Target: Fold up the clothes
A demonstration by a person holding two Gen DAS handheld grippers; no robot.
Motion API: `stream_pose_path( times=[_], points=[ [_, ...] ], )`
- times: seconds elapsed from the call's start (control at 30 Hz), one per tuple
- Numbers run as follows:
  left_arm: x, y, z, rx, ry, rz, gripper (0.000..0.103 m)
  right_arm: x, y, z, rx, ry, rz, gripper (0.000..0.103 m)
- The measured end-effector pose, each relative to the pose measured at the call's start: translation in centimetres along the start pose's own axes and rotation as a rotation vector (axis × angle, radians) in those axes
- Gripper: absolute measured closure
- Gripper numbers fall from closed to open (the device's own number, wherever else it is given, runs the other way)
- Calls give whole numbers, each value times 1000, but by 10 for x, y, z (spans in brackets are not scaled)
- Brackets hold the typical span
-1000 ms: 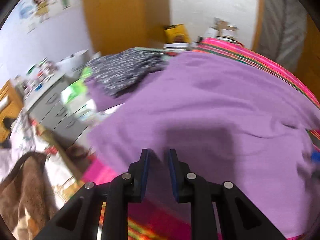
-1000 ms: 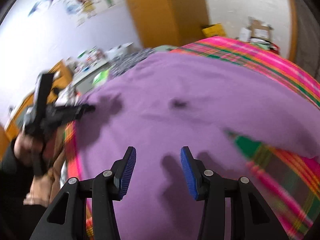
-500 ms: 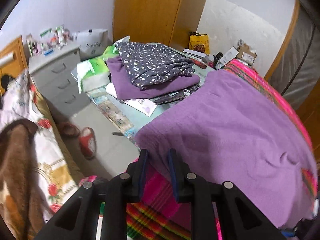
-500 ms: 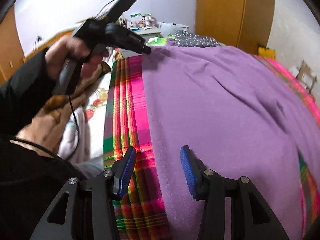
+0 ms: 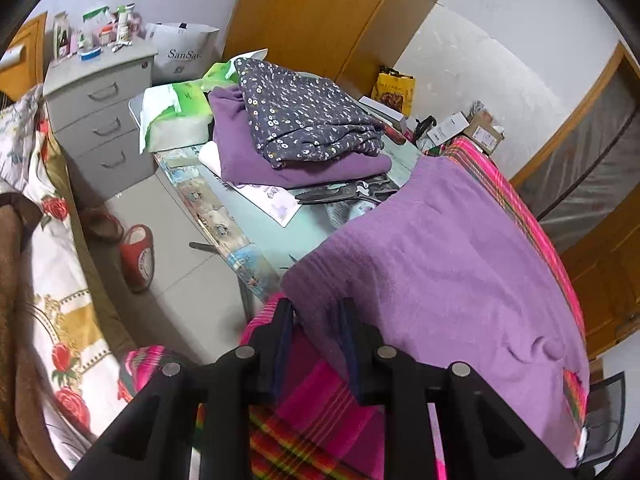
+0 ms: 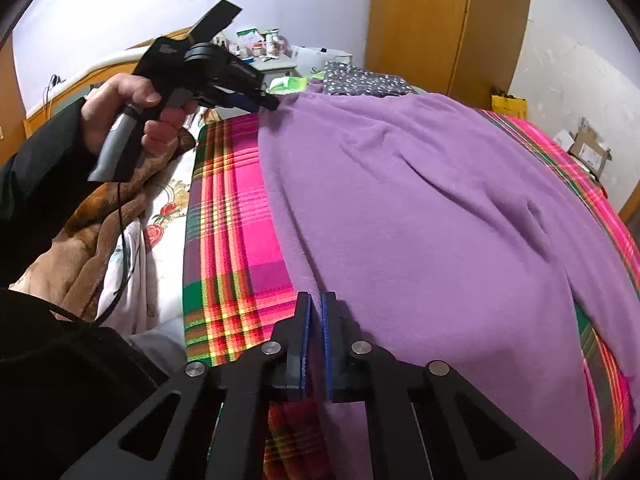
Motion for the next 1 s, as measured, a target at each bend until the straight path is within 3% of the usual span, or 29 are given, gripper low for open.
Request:
stream_pose_path(
  times=[0.03, 0.13, 0.3, 0.4, 0.47, 0.63, 0.87, 1.0],
  points=[
    [1, 0, -1, -6, 8, -12, 89, 0, 0, 0, -1, 0, -2, 98],
    [3, 0, -8, -1, 27, -14, 95, 0, -3, -3, 8, 6, -1, 99],
    [5, 1, -29, -7, 63, -2, 96, 5, -16, -15, 60, 33, -16, 100],
    [0, -4, -24, 15, 43, 9, 96, 4, -28, -14, 128, 35, -19, 103],
    [-2, -5, -20, 26, 35, 15, 96, -1, -35, -7, 137, 13, -32, 103],
    [1, -2, -13, 36, 22, 46, 95, 4, -21, -16, 105, 60, 22, 101],
    [-6, -7, -16, 49, -1, 85, 88, -15, 12, -38, 11, 76, 42, 71],
    [-5, -10, -32, 125, 40, 126, 84, -39, 19, -48, -3, 48, 51, 68]
  ],
)
Point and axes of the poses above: each gripper's, at about its wrist camera, not at the fingertips, and z roughly the way its jaws point, y to its right, x to its top, the point moved 10 cm from there along z, roughly the way its jaws point
